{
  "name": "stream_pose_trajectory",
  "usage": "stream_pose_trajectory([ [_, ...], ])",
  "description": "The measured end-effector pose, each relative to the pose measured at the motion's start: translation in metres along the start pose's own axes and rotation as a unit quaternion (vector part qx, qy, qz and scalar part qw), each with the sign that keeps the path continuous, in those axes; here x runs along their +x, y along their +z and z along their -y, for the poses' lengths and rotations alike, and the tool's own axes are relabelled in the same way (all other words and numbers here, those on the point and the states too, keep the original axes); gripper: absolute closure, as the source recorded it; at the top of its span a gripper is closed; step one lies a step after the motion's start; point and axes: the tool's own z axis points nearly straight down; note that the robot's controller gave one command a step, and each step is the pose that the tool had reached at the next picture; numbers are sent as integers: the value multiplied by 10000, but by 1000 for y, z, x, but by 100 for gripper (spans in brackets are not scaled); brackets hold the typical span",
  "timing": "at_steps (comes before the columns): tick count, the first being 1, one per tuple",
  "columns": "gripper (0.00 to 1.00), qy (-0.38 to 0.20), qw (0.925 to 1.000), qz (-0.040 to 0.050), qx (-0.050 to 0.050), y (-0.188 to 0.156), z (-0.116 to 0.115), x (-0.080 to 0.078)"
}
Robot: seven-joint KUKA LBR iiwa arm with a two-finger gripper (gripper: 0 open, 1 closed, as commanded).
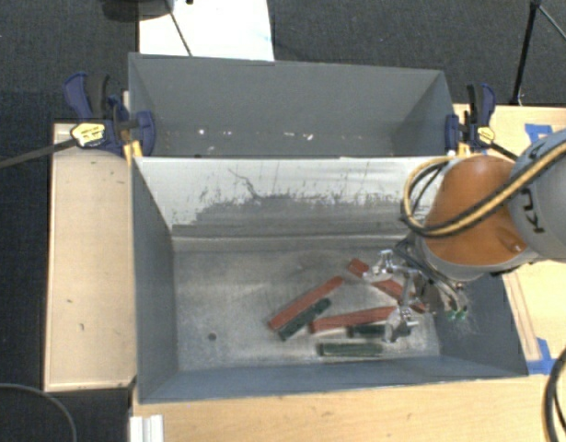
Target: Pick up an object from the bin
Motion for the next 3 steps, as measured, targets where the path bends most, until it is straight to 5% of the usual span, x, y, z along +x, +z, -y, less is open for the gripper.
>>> stream_pose_trajectory([
  [1,100,-1264,9919,85,25,20,-21,17],
  [2,100,-1267,9919,85,26,20,-21,17],
  [3,100,-1248,9922,14,2,-129,-43,27],
])
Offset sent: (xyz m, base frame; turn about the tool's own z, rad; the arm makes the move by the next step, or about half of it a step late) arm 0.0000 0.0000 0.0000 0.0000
